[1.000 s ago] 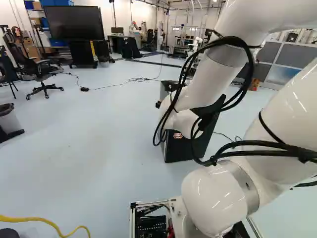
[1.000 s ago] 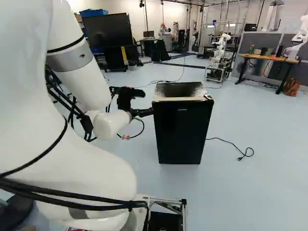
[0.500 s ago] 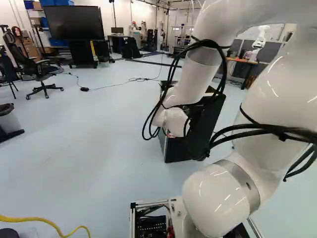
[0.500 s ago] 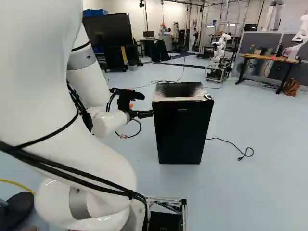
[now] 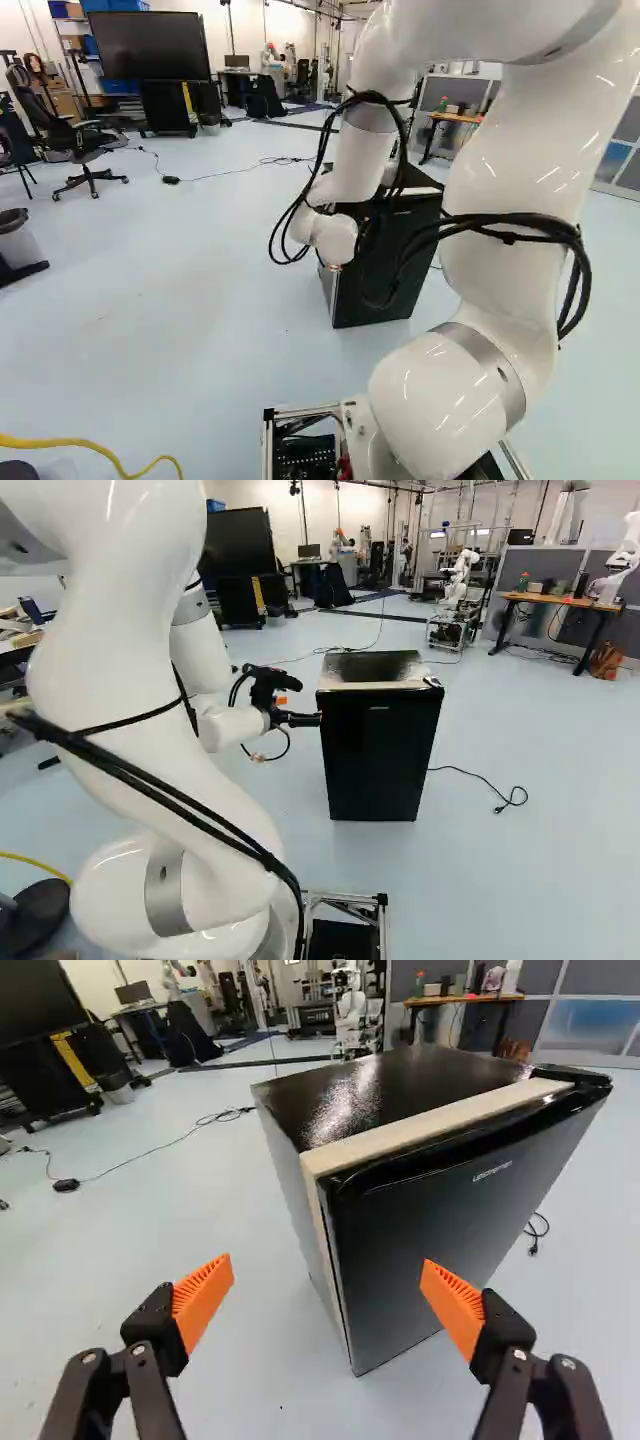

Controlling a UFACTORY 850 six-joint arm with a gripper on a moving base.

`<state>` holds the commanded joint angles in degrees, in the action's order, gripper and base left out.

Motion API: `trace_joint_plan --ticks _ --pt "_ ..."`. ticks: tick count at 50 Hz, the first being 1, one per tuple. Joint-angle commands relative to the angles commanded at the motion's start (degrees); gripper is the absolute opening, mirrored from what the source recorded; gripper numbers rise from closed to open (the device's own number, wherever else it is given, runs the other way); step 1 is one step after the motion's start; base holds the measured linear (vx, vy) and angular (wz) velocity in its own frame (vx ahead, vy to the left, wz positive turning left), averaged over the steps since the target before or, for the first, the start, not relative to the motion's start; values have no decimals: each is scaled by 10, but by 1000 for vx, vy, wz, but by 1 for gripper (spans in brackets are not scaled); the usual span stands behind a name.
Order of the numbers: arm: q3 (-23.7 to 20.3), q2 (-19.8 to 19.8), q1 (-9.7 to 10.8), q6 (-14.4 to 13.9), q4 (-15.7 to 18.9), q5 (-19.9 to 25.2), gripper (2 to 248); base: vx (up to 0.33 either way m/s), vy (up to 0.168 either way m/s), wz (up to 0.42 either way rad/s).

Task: Grab a drink from the fridge

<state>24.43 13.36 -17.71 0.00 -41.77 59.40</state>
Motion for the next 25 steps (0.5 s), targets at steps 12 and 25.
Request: trace_joint_plan --ticks 12,25 --pt "35 29 -9 0 -55 7 247 0 0 0" --pt "56 46 -15 0 -111 13 247 0 0 0"
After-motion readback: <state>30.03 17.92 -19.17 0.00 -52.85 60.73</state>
